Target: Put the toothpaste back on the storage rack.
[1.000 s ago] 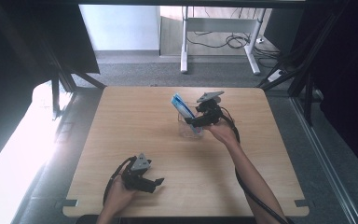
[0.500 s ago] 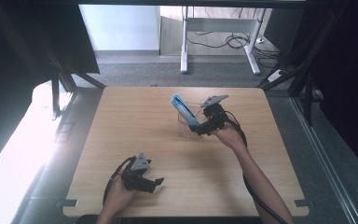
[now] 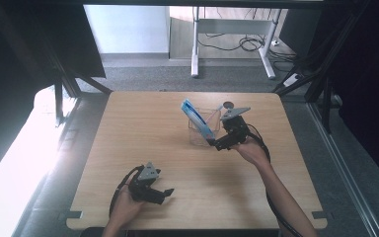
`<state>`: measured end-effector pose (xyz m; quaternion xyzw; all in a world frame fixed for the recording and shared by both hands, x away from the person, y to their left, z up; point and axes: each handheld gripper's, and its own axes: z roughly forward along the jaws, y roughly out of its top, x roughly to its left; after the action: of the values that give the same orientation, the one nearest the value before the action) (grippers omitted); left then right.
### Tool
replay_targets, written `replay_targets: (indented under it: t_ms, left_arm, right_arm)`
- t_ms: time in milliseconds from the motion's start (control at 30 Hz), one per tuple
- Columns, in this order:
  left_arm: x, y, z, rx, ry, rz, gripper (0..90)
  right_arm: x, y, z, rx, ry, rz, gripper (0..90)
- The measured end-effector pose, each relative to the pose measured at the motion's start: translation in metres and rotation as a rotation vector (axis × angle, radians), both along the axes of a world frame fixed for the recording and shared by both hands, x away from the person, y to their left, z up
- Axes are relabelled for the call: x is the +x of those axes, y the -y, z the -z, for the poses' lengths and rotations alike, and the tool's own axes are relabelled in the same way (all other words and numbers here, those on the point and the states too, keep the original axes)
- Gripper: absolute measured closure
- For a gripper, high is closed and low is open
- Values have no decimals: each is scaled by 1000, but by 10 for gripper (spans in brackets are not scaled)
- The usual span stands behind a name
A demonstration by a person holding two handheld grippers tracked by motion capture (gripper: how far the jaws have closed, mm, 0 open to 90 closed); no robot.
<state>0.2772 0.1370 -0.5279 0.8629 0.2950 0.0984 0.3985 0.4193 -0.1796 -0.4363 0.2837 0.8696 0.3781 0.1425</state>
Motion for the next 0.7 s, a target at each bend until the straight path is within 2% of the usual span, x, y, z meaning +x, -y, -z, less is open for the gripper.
replay_targets:
  t_ms: [200, 700]
  left_arm:
    - [0, 0, -1, -6, 2, -2, 131]
    - [0, 0, -1, -9, 4, -5, 131]
  right_arm:
    - [-11, 9, 3, -6, -18, 3, 5]
    - [-43, 35, 18, -2, -16, 29, 3]
